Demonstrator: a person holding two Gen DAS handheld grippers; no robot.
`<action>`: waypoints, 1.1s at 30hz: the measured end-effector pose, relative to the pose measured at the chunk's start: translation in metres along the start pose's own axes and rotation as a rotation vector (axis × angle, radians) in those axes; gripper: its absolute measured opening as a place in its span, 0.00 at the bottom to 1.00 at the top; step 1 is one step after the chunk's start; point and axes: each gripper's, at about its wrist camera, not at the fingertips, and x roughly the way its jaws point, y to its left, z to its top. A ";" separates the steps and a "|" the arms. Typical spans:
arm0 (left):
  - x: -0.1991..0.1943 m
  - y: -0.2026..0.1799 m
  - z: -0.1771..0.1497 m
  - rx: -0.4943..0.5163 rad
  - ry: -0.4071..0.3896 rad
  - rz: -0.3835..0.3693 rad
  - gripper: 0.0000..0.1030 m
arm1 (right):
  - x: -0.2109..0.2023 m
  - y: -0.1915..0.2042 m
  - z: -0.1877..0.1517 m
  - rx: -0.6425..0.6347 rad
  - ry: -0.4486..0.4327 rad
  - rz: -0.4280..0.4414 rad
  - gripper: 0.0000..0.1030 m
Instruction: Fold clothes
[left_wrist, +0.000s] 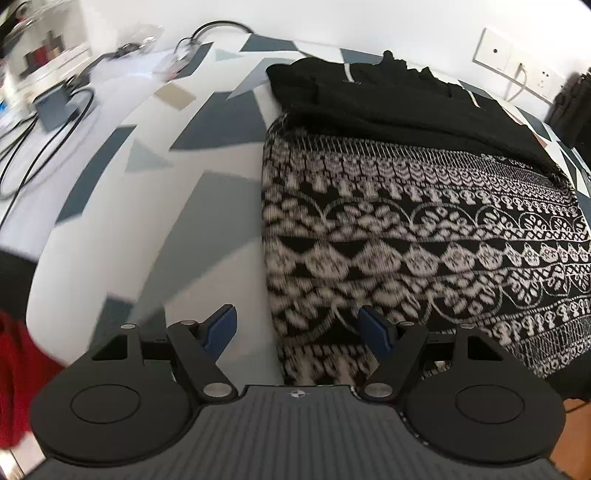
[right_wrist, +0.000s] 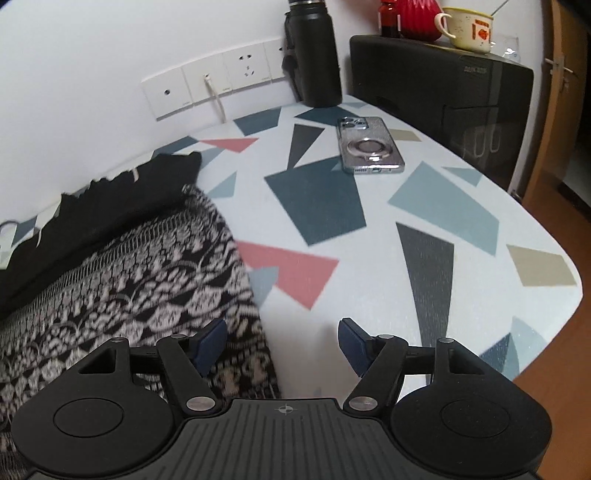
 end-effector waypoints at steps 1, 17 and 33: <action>-0.001 -0.002 -0.005 -0.016 0.002 0.012 0.72 | -0.002 0.000 -0.004 -0.007 0.004 0.002 0.62; -0.015 -0.031 -0.050 -0.051 -0.113 0.076 0.72 | -0.006 0.024 -0.046 -0.279 0.027 0.095 0.42; -0.013 -0.036 -0.042 -0.022 -0.099 0.048 0.57 | -0.004 0.032 -0.043 -0.256 0.049 0.081 0.33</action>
